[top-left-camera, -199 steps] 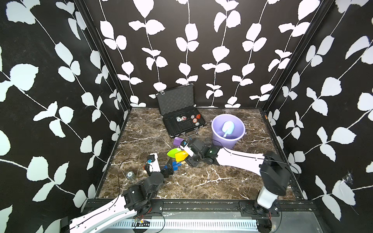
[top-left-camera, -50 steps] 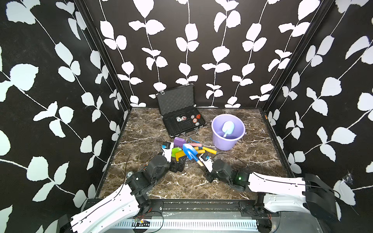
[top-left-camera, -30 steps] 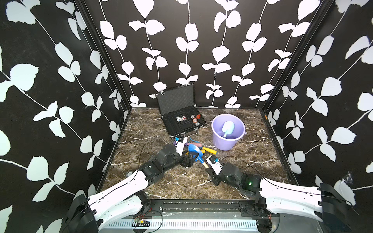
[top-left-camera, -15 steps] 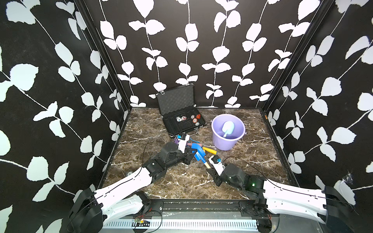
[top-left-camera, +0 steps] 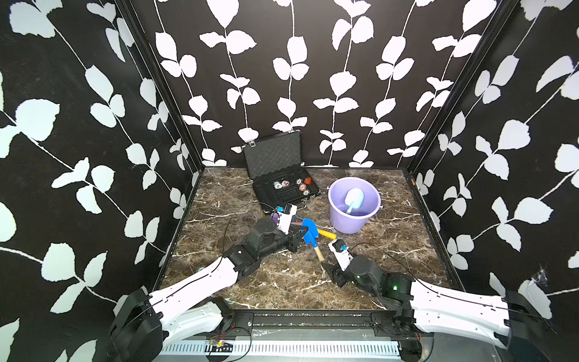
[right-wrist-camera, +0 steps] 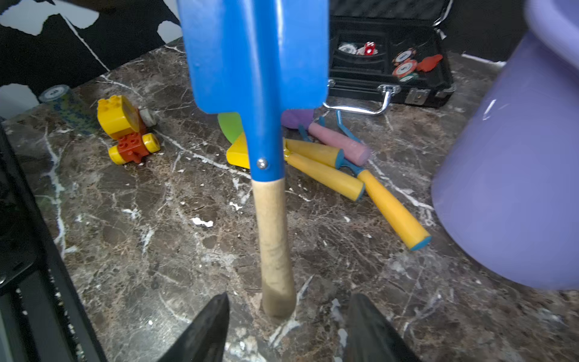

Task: Organize the gardening tools
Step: Pick up the gardening tool from the center of the board, then place the gardening tool in the container.

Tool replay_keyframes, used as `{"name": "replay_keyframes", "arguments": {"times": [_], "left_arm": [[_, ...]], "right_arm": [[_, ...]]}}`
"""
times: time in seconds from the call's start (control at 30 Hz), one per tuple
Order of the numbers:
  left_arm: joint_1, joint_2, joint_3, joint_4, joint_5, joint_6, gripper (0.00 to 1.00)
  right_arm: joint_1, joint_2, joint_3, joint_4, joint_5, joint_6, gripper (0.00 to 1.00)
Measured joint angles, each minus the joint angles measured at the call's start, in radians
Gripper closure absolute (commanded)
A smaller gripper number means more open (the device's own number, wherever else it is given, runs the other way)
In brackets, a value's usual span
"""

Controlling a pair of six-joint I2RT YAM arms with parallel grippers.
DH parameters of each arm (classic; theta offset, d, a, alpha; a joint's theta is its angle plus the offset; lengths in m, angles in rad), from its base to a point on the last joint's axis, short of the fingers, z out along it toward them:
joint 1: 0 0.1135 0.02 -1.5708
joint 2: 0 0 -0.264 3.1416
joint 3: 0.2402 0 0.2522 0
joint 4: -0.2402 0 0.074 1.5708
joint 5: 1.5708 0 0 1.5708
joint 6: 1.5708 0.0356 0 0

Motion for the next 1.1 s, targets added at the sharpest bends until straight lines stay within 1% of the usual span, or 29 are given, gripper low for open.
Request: {"name": "replay_keyframes", "arguments": {"times": [0.03, 0.07, 0.33, 0.43, 0.63, 0.87, 1.1], "left_arm": [[0.000, 0.001, 0.005, 0.001, -0.004, 0.018, 1.00], [0.000, 0.004, 0.014, 0.000, -0.008, 0.034, 1.00], [0.000, 0.106, 0.193, 0.025, -0.010, 0.161, 1.00], [0.000, 0.166, 0.284, 0.029, -0.006, 0.209, 1.00], [-0.002, 0.288, 0.487, 0.020, 0.003, 0.293, 1.00], [-0.003, 0.419, 0.703, 0.028, 0.007, 0.382, 1.00], [-0.003, 0.616, 0.857, 0.030, 0.012, 0.465, 1.00]], "right_arm": [[0.000, -0.018, 0.000, -0.016, 0.023, 0.014, 0.04], [0.000, -0.036, 0.000, -0.031, 0.047, 0.025, 0.01], [0.000, -0.214, 0.000, -0.235, 0.248, 0.131, 0.01], [0.000, -0.286, 0.000, -0.337, 0.323, 0.179, 0.01], [0.000, -0.402, 0.000, -0.498, 0.433, 0.258, 0.01], [-0.002, -0.495, 0.000, -0.603, 0.505, 0.317, 0.01], [-0.004, -0.504, 0.000, -0.661, 0.523, 0.356, 0.01]]}}
